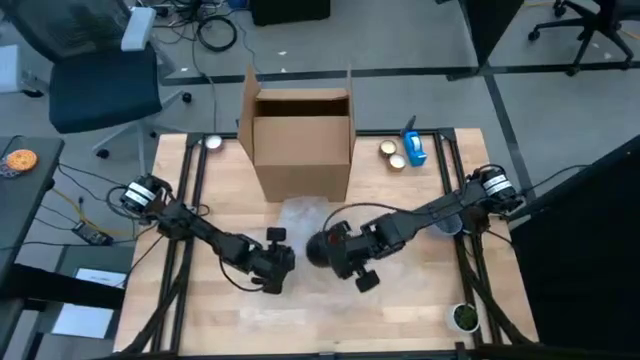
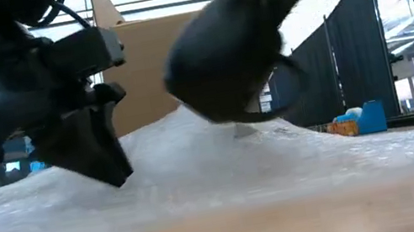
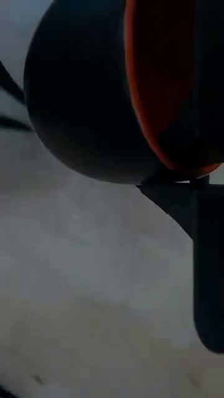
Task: Wrap mug
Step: Wrap the orange mug with bubble wrap
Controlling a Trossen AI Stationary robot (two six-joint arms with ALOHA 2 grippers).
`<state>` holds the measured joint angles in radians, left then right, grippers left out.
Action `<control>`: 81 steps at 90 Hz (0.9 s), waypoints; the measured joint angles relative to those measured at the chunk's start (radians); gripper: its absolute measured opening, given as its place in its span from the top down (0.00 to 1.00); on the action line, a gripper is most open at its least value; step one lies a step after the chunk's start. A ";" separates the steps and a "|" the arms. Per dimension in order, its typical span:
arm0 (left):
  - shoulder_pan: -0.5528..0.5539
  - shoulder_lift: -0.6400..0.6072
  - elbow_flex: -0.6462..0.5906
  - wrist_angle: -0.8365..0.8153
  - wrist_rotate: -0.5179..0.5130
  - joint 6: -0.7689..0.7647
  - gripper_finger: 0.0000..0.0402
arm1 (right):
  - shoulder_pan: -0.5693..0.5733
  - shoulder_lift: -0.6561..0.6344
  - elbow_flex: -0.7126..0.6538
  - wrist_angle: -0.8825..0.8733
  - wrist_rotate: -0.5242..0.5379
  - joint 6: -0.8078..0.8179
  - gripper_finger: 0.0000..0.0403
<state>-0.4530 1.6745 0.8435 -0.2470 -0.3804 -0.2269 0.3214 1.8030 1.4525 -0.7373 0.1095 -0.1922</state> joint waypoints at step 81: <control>0.027 -0.001 0.034 0.002 -0.127 -0.156 0.81 | 0.148 0.125 0.151 -0.402 -0.123 0.076 1.00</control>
<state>-0.4264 1.6733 0.8776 -0.2454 -0.5072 -0.3830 0.4691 1.9284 1.6038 -1.1390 -0.0130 -0.1164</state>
